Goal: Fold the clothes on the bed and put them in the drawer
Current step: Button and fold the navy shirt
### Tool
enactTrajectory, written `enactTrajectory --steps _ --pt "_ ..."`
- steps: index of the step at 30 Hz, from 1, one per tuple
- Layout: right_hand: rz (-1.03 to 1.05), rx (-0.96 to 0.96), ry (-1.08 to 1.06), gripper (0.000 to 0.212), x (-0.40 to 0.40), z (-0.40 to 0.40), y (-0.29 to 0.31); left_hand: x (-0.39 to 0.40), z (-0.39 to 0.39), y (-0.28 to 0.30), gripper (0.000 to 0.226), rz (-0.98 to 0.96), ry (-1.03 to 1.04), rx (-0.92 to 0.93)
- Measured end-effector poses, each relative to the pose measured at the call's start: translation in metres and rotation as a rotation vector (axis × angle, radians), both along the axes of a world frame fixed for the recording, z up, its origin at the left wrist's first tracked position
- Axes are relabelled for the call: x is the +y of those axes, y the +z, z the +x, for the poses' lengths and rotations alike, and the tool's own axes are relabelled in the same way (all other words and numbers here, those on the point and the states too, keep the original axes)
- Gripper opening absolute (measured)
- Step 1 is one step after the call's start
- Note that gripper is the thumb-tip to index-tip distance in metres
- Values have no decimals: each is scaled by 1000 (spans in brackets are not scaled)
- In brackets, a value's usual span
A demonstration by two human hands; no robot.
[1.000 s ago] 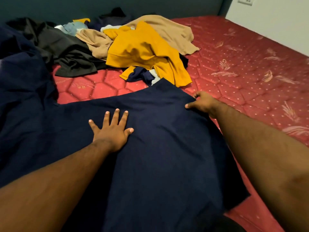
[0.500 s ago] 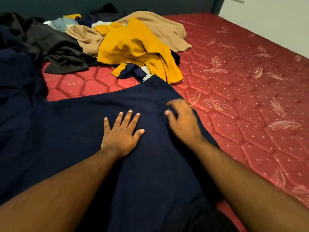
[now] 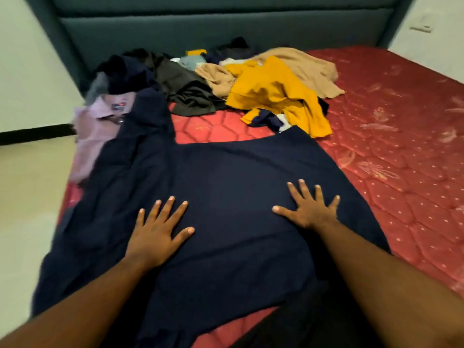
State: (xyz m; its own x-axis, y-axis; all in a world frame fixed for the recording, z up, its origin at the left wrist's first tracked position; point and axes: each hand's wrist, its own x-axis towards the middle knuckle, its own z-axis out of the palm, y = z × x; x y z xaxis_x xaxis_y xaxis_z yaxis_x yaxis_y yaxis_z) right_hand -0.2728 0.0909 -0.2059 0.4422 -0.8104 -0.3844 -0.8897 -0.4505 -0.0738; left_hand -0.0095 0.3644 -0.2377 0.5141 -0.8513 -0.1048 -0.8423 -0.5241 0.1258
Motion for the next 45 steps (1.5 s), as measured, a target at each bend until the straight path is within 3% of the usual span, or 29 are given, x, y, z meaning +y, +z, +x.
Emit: enactTrajectory --steps 2,5,7,9,11,14,16,19,21,28,30,33,35,39,41,43,45 --pt "-4 -54 4 102 25 25 10 42 16 4 90 -6 106 -25" --pt "36 -156 352 104 105 72 9 68 6 11 83 -21 41 -53" --pt "80 -42 568 111 142 77 -1 87 0 6 83 -17 9 -15" --pt "73 60 479 110 142 56 1 111 8 2 88 -37 65 53" --pt "65 130 214 111 128 26 12 132 16 1 90 -64 122 84" --pt "171 223 -25 129 117 2 31 149 9 6 93 -54 130 35" --pt "231 229 38 139 129 10 33 152 -5 11 84 -56 75 -16" --pt "247 190 161 132 144 22 23 147 -34 24 79 -181 -200 -23" --pt "251 199 189 134 138 19 22 147 -54 19 79 -146 -343 56" --pt "216 466 288 146 114 -10 42 167 -79 3 90 213 -324 -7" --pt "221 523 280 146 112 -13 45 170 -81 6 90 238 -319 -10" --pt "219 538 251 139 107 -22 47 169 -83 5 78 124 -281 18" --pt "237 511 233 135 107 -28 44 166 -81 6 70 -71 -182 111" --pt "244 397 175 127 107 -34 38 144 -77 24 45 -550 57 485" --pt "239 247 99 104 103 -37 42 132 -73 38 29 -640 128 609" --pt "138 19 -29 70 95 -43 46 121 -63 49 19 -592 128 633" --pt "1 -88 -219 44 87 -52 52 112 -47 58 24 -505 117 688"
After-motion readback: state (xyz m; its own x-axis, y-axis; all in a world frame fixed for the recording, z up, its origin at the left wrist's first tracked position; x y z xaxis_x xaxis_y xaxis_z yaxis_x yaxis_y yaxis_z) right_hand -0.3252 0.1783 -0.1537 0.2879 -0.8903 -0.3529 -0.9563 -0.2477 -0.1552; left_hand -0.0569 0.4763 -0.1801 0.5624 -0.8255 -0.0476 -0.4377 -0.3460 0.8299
